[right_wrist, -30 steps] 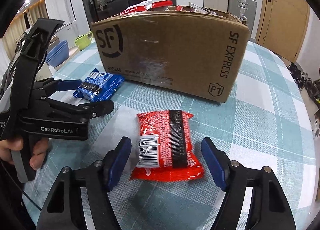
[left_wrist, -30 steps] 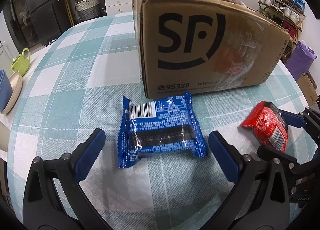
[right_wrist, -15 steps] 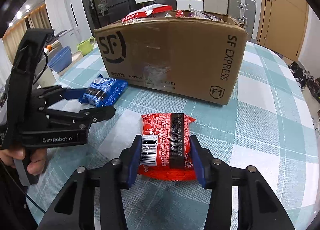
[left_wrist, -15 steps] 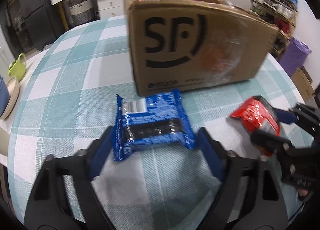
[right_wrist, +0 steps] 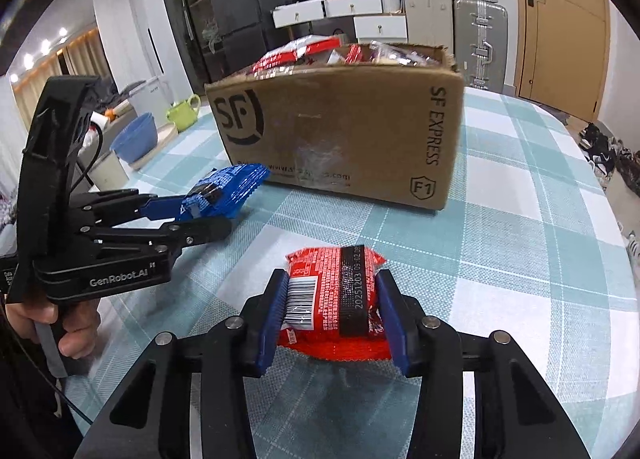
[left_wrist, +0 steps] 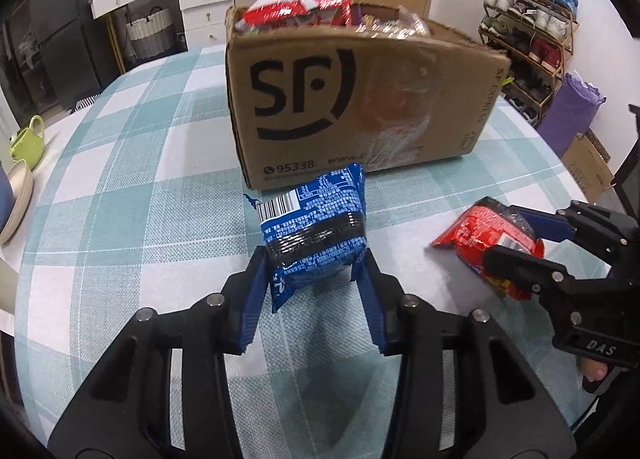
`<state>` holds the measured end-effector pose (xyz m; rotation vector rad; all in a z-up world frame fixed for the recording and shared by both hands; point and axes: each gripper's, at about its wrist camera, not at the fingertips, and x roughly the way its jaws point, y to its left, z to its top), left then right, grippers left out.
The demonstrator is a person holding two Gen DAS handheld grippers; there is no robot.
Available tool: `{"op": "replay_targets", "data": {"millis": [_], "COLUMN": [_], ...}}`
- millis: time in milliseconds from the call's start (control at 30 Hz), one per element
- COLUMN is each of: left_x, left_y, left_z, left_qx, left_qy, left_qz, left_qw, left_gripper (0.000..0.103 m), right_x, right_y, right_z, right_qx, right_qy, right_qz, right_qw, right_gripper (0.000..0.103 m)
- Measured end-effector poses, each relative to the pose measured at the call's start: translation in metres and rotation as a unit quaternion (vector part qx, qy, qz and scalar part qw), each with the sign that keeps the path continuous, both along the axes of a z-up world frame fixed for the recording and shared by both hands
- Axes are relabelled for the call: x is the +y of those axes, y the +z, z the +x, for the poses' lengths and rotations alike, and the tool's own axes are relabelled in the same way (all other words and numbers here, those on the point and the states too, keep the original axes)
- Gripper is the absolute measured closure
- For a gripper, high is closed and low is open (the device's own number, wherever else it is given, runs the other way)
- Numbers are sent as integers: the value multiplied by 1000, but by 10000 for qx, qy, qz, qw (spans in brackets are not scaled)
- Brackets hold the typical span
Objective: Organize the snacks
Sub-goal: 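Lift the biscuit pack with the left gripper while the right carries the wafer pack over the box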
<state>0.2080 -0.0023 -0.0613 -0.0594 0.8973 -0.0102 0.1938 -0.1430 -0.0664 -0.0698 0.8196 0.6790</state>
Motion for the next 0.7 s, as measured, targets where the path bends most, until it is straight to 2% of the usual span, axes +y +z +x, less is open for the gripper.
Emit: {"op": "replay_targets", "data": {"millis": [367,700], "left_x": [-4,2], "left_y": [23,37], "left_z": [-19,-38], "left_qx": [-234,-451], "left_qy": [35,39], "left_qz": [19,-116], "left_qw": [9997,9989], "left_gripper": [63,63], "right_x": [0,-8], "right_y": [5,36], "right_z": [-7,-32], "right_qx": [14,-524], "right_qy": [47,-31], "right_qz": [-82,189], "right_qw": [10000,9984], "right_gripper": [59,59]}}
